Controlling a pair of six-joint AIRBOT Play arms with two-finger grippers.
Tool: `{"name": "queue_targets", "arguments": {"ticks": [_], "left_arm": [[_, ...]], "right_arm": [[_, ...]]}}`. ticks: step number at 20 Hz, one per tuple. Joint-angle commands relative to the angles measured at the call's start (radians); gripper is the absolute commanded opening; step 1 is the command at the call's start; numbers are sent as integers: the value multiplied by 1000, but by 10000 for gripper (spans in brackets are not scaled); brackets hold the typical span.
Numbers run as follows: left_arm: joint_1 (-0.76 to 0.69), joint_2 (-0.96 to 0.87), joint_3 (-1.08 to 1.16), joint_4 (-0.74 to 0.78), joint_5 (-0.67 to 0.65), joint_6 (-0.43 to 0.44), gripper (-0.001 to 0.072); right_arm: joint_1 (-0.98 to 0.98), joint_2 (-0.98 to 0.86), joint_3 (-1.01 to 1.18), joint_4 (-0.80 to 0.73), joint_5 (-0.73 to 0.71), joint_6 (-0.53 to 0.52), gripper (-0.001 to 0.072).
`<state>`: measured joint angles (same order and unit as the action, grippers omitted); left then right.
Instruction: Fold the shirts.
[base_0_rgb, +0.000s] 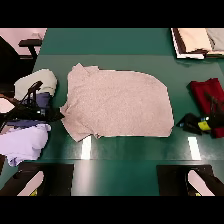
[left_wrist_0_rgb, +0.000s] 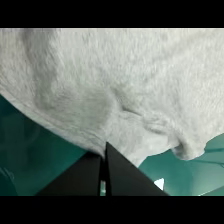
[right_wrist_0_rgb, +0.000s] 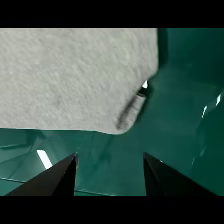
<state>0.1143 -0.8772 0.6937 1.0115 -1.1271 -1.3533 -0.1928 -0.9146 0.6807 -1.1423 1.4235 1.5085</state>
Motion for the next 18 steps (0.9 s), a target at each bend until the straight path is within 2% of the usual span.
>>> {"name": "queue_targets", "arguments": {"ticks": [1,2,5,8,9,10,11,12,13,15,18], "left_arm": [[0,7,21,2,10,0,19],[0,7,21,2,10,0,19],[0,7,21,2,20,0,19],[0,7,21,2,18,0,19],[0,7,21,2,19,0,19],[0,7,21,3,18,0,19],[0,7,21,3,14,0,19],[0,9,23,4,8,0,19],[0,13,28,3,6,-1,19],[1,13,88,4,-28,-4,18],[3,13,335,4,-94,-11,19]], "right_arm": [[-79,26,-163,13,-73,-15,474],[-67,26,-185,43,-112,-19,447],[2,-23,-193,105,-223,-20,447],[93,-143,-140,124,-259,-20,446],[132,-177,-111,122,-271,-20,418],[165,-204,-82,119,-273,-20,353],[193,-229,-51,114,-271,-20,266],[215,-245,-23,98,-265,-20,105],[238,-248,11,71,-253,-20,13],[268,-206,86,7,-222,-19,13],[262,-66,262,-56,-169,-16,13]]}}
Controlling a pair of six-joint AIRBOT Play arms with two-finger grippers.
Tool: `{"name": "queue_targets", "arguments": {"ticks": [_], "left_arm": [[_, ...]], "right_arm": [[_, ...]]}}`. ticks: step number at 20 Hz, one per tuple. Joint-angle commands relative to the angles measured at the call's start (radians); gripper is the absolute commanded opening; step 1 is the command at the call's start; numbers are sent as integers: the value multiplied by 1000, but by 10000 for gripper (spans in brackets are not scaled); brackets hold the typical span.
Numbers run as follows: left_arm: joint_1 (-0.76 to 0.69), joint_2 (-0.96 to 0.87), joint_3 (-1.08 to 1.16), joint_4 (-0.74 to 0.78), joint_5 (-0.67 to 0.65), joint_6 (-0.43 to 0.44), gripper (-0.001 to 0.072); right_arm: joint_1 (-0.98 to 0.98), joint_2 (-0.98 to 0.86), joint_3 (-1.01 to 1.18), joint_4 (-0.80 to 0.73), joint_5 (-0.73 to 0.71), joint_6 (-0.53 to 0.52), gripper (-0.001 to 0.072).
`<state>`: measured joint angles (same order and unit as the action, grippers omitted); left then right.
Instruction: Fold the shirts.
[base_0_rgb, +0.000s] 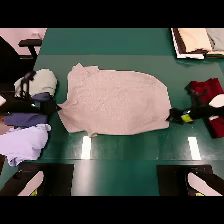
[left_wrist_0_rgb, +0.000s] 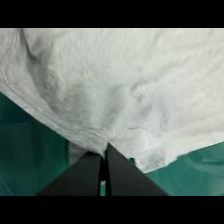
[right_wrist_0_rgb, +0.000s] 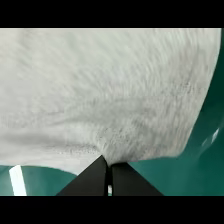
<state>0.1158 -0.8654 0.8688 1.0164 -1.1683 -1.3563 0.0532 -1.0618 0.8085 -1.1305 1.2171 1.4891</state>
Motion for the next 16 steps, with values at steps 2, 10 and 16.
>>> {"name": "queue_targets", "arguments": {"ticks": [2,10,16], "left_arm": [[1,1,399,-2,-78,-28,19],[1,2,1288,-2,-87,-86,18],[1,46,1334,1,-54,-113,17]], "right_arm": [[-20,175,298,-68,59,4,13],[-177,346,956,-68,154,4,13],[-312,205,1323,-66,418,6,12]]}}
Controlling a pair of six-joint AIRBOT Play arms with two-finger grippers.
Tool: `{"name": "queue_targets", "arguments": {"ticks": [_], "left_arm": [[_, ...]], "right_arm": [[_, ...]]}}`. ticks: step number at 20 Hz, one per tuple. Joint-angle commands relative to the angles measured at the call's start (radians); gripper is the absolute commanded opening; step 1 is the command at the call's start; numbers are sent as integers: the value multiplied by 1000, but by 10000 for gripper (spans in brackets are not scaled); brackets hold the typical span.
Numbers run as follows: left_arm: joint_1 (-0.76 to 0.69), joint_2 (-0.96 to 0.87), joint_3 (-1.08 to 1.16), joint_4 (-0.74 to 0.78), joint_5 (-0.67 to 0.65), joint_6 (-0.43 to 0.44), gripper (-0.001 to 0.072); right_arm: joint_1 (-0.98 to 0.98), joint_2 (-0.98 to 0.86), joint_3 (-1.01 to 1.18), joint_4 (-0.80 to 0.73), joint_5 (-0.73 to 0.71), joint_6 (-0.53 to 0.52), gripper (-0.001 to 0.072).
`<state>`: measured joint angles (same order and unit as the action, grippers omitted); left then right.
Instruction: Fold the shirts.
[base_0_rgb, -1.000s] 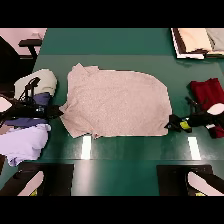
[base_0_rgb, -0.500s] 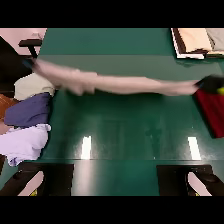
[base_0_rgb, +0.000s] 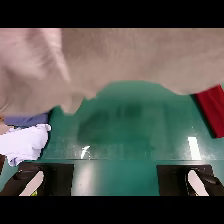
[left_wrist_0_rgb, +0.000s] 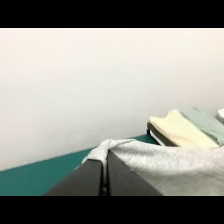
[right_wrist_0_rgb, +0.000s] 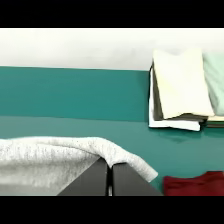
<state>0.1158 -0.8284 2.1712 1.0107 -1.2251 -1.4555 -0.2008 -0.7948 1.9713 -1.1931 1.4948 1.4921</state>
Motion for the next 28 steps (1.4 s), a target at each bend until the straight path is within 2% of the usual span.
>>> {"name": "queue_targets", "arguments": {"ticks": [1,5,8,12,15,17,21,24,28], "left_arm": [[1,9,-14,6,-10,-23,17],[1,-19,-322,6,-80,-29,17],[1,-114,-544,3,-121,-24,18],[-44,-321,-739,14,-77,51,17],[-75,-540,-745,28,0,68,18],[-74,-659,-731,17,96,74,18],[-71,-799,-624,17,201,99,18],[-71,-812,-571,23,169,106,19],[-71,-811,-581,106,-53,121,18]], "right_arm": [[-64,-92,174,-4,173,4,12],[-6,-184,-25,-11,183,31,11],[88,-303,-212,-17,179,41,11],[201,-521,-328,-146,144,69,11],[233,-714,-306,-143,94,69,12],[233,-840,-240,-135,40,69,12],[227,-1023,-50,-134,-74,50,12],[226,-1075,46,-135,-56,25,12],[228,-996,-76,-145,-25,-6,12]]}}
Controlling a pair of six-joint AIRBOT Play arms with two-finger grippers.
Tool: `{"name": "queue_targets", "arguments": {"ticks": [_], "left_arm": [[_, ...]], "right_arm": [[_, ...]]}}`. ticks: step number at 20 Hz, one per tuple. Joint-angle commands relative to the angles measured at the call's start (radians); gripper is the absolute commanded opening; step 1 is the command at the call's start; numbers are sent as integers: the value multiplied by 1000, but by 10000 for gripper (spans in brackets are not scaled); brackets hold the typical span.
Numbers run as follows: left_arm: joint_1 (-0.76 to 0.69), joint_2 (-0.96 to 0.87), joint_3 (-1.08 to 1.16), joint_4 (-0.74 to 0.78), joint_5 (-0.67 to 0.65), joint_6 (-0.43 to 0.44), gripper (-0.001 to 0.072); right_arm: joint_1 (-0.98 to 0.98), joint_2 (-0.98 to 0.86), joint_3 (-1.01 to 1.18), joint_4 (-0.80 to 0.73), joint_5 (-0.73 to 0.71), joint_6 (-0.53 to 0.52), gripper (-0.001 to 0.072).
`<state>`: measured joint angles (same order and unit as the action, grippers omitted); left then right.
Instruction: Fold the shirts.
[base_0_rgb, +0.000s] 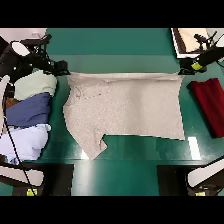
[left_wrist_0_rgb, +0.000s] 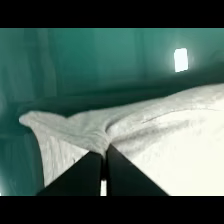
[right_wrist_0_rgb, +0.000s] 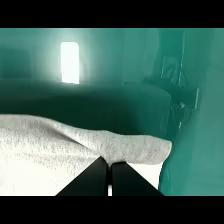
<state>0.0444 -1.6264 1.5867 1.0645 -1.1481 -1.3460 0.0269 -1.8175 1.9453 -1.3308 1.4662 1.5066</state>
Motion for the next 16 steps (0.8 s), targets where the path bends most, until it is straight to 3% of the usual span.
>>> {"name": "queue_targets", "arguments": {"ticks": [1,8,9,10,11,16], "left_arm": [[0,-13,-21,58,-157,11,18],[-1,-13,-233,32,-51,-27,23],[-1,-13,-239,32,-47,-38,205],[-1,-13,-238,29,-48,-50,508],[-1,-6,-238,27,-57,-66,525],[0,225,-351,148,-124,-95,528]], "right_arm": [[0,60,-115,-8,-16,-21,12],[3,192,-469,4,-151,-14,13],[3,195,-490,4,-149,-11,35],[3,195,-495,4,-141,-11,228],[3,196,-493,4,-123,-11,411],[2,354,-536,39,-34,-12,411]]}}
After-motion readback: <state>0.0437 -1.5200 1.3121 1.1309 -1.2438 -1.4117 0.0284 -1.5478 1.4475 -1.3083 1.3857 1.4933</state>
